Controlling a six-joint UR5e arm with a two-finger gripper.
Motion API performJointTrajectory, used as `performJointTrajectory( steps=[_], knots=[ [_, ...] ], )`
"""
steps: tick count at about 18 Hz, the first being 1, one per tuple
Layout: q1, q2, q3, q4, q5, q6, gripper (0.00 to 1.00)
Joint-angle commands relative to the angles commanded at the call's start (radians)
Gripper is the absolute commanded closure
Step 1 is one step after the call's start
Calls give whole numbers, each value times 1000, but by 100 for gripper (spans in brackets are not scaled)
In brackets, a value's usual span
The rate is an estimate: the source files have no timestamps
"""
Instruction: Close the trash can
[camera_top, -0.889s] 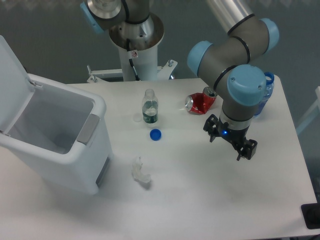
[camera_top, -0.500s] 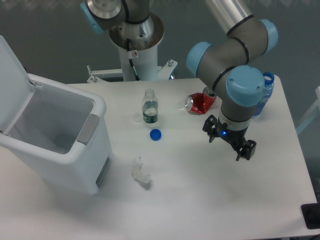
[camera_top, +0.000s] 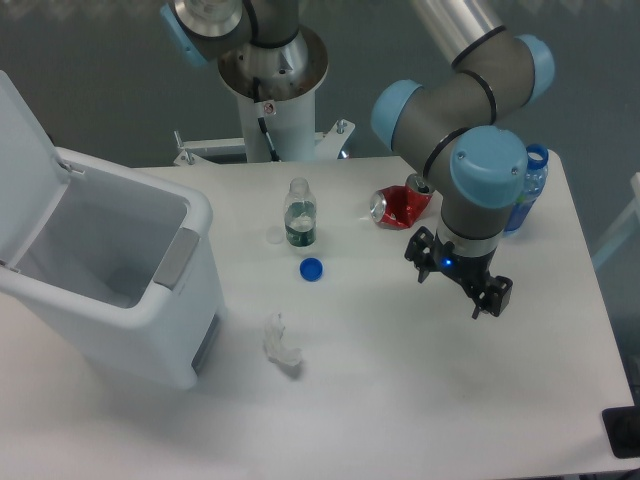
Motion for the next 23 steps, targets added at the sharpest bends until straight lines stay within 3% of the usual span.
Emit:
performJointTrajectory(
  steps=[4, 6, 8, 10, 14, 18, 23],
  knots=[
    [-2, 35, -3, -2, -41, -46, 1],
    [-5, 55, -3, -3, -87, -96, 18],
    [-9, 86, -5, -14, -115, -138, 52],
    [-23, 126, -24, -14, -138, -185, 77],
    [-73, 224, -66, -12, -175, -319, 89],
    [-109, 313, -92, -17, -216, -429, 92],
    [-158, 440, -100, -118, -300, -485, 94]
  ],
)
